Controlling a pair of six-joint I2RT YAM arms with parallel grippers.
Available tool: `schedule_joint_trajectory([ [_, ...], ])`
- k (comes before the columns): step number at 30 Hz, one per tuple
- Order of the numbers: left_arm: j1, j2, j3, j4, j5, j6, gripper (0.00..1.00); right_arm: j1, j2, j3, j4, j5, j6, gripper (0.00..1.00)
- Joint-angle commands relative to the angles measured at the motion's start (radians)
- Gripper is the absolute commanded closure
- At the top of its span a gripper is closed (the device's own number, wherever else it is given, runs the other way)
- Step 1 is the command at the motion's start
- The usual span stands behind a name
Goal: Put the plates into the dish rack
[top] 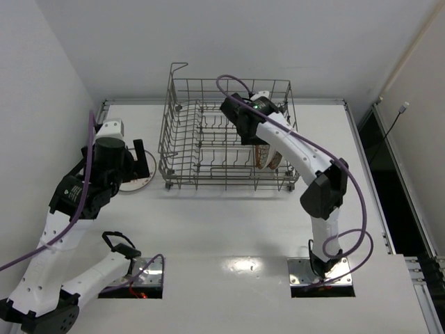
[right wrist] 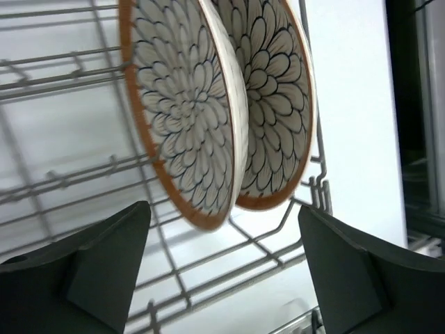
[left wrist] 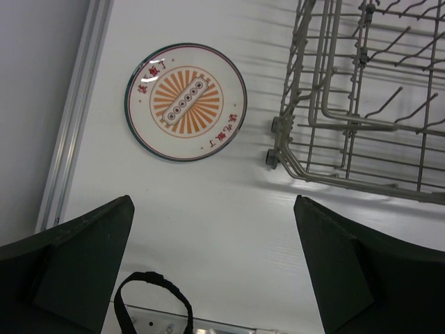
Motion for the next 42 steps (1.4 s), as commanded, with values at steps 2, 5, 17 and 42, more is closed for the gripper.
schedule_joint_trajectory([
  [2, -0.010, 0.032, 0.000, 0.096, -0.068, -0.019, 0.00, 0.026, -0.158, 0.014, 0.071, -0.109, 0.035, 0.14],
  [5, -0.010, 0.075, -0.045, 0.165, -0.068, -0.065, 0.00, 0.037, -0.238, -0.042, 0.171, -0.175, -0.005, 0.06],
  [17, 0.065, 0.282, -0.010, 0.193, -0.116, -0.293, 0.00, 0.037, -0.485, -0.187, 0.314, -0.447, -0.207, 0.00],
  [42, 0.437, 1.167, 0.641, 0.031, 0.114, -0.567, 0.00, 0.019, -0.639, -0.437, 0.429, -0.686, -0.345, 0.00],
])
